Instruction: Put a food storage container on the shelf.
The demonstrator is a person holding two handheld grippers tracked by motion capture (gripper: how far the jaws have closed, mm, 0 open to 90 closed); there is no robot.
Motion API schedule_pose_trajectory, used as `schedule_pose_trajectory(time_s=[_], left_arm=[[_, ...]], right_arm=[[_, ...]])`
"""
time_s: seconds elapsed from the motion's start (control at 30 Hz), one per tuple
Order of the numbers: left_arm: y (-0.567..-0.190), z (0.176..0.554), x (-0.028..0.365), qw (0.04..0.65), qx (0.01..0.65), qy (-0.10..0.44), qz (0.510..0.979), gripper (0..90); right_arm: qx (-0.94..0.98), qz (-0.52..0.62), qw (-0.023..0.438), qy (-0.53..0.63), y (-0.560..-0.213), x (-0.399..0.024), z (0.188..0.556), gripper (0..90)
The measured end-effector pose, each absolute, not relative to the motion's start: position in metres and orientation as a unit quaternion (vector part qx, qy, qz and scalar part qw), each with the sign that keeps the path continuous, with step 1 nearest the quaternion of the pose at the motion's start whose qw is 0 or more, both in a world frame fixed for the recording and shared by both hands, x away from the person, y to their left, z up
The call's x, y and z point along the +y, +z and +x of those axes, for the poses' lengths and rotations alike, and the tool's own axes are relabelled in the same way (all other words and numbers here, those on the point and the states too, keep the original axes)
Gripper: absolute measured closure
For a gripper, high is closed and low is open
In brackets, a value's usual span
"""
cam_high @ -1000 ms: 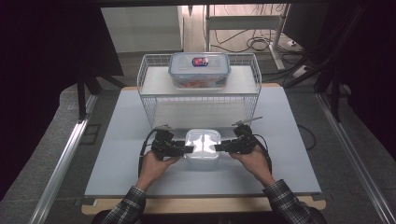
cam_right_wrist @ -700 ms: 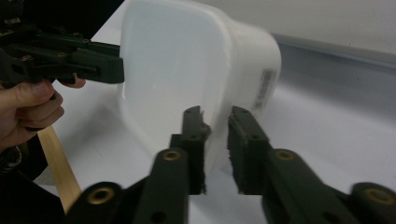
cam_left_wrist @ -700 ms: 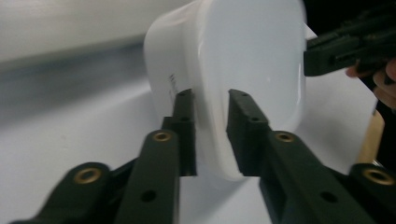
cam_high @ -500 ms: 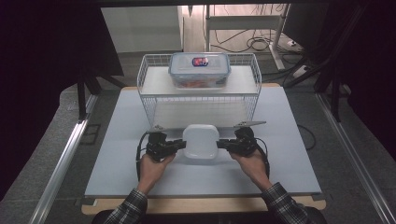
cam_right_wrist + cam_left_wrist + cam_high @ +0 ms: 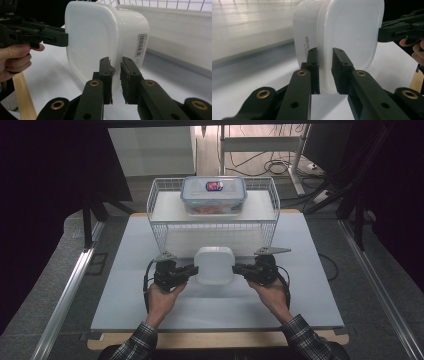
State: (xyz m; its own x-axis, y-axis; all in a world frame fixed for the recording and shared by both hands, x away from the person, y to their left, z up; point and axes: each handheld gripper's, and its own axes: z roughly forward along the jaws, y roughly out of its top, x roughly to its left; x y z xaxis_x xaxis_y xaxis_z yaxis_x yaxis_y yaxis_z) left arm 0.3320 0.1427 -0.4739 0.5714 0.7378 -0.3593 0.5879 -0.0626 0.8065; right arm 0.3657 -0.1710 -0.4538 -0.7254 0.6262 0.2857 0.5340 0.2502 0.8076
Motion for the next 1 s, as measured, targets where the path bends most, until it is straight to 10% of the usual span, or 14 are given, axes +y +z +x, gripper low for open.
schedule_pose_trajectory(time_s=[1.0], left_arm=[[-0.386, 0.341, 0.149, 0.543, 0.419, 0.142, 0.714, 77.3]], right_arm=[[0.773, 0.322, 0.095, 0.539, -0.368, -0.167, 0.377, 79.4]])
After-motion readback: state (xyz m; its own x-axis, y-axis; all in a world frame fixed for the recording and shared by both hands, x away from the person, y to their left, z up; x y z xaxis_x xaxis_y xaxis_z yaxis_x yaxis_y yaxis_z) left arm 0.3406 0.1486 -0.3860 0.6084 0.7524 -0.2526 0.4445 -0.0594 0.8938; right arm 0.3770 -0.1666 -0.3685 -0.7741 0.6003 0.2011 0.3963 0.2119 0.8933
